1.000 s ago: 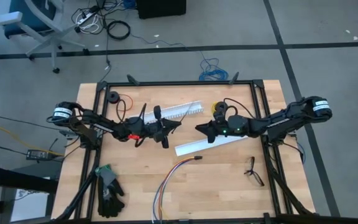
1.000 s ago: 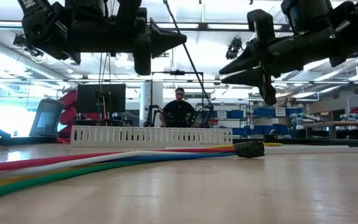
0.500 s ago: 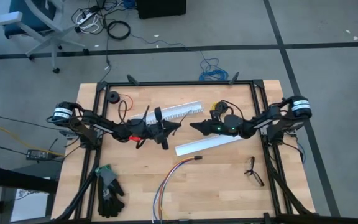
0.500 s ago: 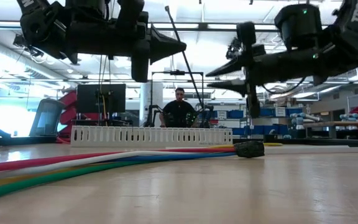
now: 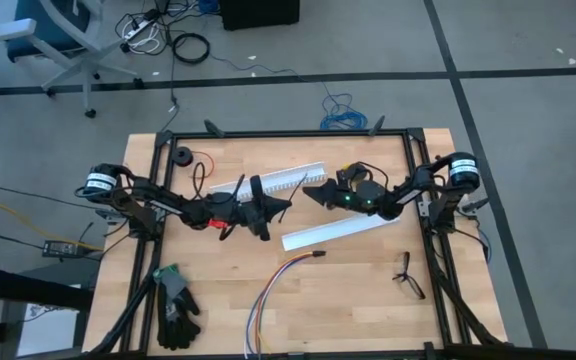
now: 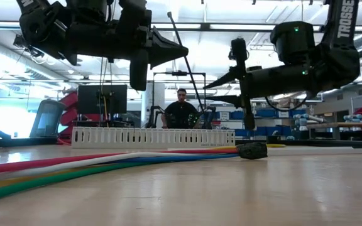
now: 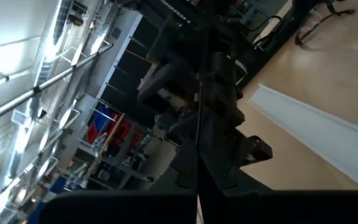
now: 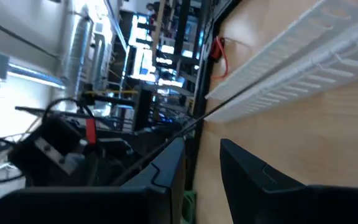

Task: Ziptie cables
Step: Wrap the cables together using the black zip tie

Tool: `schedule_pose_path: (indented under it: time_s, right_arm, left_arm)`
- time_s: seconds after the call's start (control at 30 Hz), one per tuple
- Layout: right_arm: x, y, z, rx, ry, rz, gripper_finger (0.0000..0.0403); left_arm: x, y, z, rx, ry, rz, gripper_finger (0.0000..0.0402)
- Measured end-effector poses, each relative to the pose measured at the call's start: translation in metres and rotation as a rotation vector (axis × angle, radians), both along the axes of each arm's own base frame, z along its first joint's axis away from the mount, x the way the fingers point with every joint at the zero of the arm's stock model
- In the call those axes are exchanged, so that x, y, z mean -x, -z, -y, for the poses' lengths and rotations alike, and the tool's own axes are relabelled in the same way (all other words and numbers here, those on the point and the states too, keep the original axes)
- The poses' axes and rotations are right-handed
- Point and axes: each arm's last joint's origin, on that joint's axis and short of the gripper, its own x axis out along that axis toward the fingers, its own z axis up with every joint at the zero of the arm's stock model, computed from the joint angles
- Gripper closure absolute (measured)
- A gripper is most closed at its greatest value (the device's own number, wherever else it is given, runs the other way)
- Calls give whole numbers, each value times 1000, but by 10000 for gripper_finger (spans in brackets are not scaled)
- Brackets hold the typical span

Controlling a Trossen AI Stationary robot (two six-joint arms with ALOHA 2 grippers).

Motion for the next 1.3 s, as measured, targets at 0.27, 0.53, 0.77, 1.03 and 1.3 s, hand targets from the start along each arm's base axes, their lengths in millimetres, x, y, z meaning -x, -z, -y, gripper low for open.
schedule_pose_path:
  time_s: [0.27, 0.53, 0.77, 1.03, 1.3]
  right_arm:
    - [1, 1, 5, -13, 17, -3, 311]
    - [0, 1, 11, -14, 45, -14, 312]
    - [-16, -4, 15, -6, 27, -60, 314]
    - [-18, -6, 18, 27, 33, -77, 314]
    - [-17, 3, 20, 63, 28, -187, 329]
  left_arm:
    - [0, 0, 1, -41, 2, -11, 402]
    - [0, 0, 2, -51, 7, -10, 402]
    - [0, -1, 9, -81, 39, -7, 402]
    - [1, -1, 15, -81, 58, -8, 402]
    - [1, 0, 20, -68, 51, -14, 402]
